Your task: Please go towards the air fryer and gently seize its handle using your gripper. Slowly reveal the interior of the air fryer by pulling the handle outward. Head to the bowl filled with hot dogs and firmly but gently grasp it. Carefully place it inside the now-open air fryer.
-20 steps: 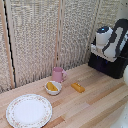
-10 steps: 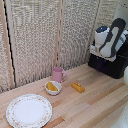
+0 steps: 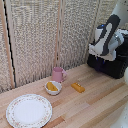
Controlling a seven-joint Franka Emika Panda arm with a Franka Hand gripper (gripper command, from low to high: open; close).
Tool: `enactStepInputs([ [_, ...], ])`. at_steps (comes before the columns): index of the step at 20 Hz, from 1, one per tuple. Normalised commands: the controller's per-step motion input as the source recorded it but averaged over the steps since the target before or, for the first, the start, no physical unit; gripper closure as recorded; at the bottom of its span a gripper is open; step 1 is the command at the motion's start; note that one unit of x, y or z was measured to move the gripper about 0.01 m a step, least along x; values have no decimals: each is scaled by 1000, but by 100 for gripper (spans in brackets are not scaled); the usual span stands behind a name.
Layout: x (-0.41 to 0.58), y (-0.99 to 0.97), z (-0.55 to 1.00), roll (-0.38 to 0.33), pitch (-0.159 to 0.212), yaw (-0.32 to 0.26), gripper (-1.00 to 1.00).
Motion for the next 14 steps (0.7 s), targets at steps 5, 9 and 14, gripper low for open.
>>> enactStepInputs([
  [5,-189,649,603,137,0,-24,100],
  [9,-467,889,137,16,-66,0,100],
  [14,-392,934,2,7,-114,-1,100],
])
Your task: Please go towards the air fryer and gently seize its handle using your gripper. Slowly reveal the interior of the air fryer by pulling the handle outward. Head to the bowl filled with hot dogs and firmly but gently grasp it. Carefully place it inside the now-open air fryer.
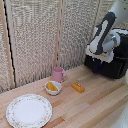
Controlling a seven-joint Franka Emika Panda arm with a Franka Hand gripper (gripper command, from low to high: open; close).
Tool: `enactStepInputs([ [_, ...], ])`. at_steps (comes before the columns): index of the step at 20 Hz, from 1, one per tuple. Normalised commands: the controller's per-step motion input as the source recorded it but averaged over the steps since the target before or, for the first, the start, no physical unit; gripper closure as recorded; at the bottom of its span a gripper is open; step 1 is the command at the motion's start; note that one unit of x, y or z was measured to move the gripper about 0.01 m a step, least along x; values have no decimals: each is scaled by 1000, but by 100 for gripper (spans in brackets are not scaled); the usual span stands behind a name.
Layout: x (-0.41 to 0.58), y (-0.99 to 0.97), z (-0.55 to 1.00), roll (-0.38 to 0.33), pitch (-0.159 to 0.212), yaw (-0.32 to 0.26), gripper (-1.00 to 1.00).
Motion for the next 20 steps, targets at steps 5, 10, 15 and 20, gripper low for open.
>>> enactStepInputs([
  [5,-136,869,0,6,-111,-86,100],
  [10,1,727,-37,-5,-51,-191,100],
  [15,423,722,-286,7,39,-87,100],
  [20,631,607,-34,4,66,-50,100],
])
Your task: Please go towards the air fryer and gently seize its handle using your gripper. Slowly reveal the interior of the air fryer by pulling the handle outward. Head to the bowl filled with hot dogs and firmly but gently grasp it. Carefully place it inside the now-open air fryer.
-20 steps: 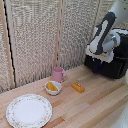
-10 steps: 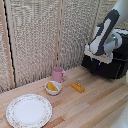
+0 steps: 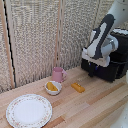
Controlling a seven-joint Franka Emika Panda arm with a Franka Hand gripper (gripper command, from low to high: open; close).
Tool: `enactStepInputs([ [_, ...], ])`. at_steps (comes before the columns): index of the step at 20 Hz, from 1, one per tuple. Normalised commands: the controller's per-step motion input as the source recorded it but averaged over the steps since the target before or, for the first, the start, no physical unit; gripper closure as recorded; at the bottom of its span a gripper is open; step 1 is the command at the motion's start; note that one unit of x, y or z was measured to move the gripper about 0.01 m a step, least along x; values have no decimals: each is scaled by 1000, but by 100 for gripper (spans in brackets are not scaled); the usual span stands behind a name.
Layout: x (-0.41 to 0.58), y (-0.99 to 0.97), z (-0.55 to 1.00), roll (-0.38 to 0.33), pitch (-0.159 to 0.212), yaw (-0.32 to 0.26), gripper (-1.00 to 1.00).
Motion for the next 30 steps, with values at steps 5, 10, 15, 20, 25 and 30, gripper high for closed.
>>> enactStepInputs([
  [5,360,710,187,-48,33,-55,100],
  [10,0,765,250,-96,26,-84,100],
  [15,119,795,229,-88,1,-93,100],
  [20,274,842,26,-71,-8,-80,100],
  [25,410,839,-70,-66,-7,-54,100],
  [30,294,461,-94,-70,30,-72,100],
])
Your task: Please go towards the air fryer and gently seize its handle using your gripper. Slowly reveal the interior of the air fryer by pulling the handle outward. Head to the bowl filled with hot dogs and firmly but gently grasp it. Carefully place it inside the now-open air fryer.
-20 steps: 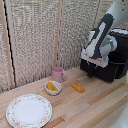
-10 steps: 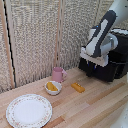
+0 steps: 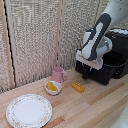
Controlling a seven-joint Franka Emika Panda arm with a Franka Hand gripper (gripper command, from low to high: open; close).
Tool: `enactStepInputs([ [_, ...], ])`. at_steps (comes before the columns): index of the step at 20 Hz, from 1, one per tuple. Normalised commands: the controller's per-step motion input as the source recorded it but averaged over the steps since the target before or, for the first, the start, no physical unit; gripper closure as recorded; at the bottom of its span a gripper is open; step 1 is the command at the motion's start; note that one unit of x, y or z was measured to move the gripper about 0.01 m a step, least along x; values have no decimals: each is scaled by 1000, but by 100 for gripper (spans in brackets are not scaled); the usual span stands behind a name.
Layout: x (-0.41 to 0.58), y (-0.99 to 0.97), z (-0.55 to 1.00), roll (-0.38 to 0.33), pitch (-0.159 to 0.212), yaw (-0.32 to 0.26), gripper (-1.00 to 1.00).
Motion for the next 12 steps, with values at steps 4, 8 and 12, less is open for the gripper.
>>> enactStepInputs([
  [4,44,171,-80,-53,65,-31,-100],
  [8,35,289,-27,-33,67,-102,-100],
  [12,0,124,401,0,50,-9,-100],
])
